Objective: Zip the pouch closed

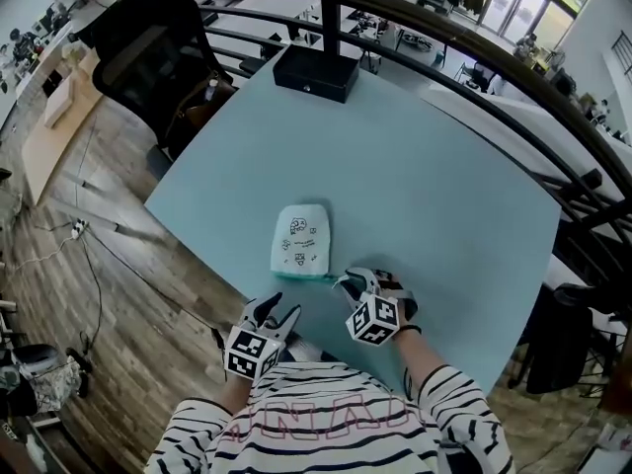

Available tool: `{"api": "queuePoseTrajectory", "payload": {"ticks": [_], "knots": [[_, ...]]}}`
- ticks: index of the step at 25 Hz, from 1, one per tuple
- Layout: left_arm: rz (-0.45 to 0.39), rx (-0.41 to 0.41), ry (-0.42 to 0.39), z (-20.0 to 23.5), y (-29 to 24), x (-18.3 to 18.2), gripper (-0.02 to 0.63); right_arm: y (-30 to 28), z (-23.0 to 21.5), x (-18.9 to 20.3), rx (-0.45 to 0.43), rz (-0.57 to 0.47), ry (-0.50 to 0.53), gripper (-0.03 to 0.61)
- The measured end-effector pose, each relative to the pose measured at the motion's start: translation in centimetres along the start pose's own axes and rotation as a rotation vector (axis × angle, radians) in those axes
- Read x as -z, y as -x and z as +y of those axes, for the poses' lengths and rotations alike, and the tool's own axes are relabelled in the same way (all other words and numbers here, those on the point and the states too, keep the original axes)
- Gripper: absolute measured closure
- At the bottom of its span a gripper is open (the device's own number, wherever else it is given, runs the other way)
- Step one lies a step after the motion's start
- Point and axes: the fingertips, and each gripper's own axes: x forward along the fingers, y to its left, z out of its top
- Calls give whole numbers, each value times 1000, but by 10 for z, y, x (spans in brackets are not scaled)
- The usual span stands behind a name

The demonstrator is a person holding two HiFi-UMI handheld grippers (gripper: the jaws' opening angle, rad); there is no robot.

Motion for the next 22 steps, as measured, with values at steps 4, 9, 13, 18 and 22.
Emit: {"api": "queuePoseTrajectory", "payload": {"ticks": [4,9,13,18,22], "knots": [[2,23,-21,10,2,0,440,-7,6,-3,-14,29,51,497],[1,58,-67,27,12,-2,439,-8,17,-11,-23,39,-70,534],[1,80,-87,38,20,-1,440,-3,28,-24,-24,10,-255,540],[-5,118,-129,41,26,4,440,-1,47,-50,-15,-55,-449,541],[2,161,-170,37,27,10,440,-2,60,-72,-7,-94,-546,541]]}}
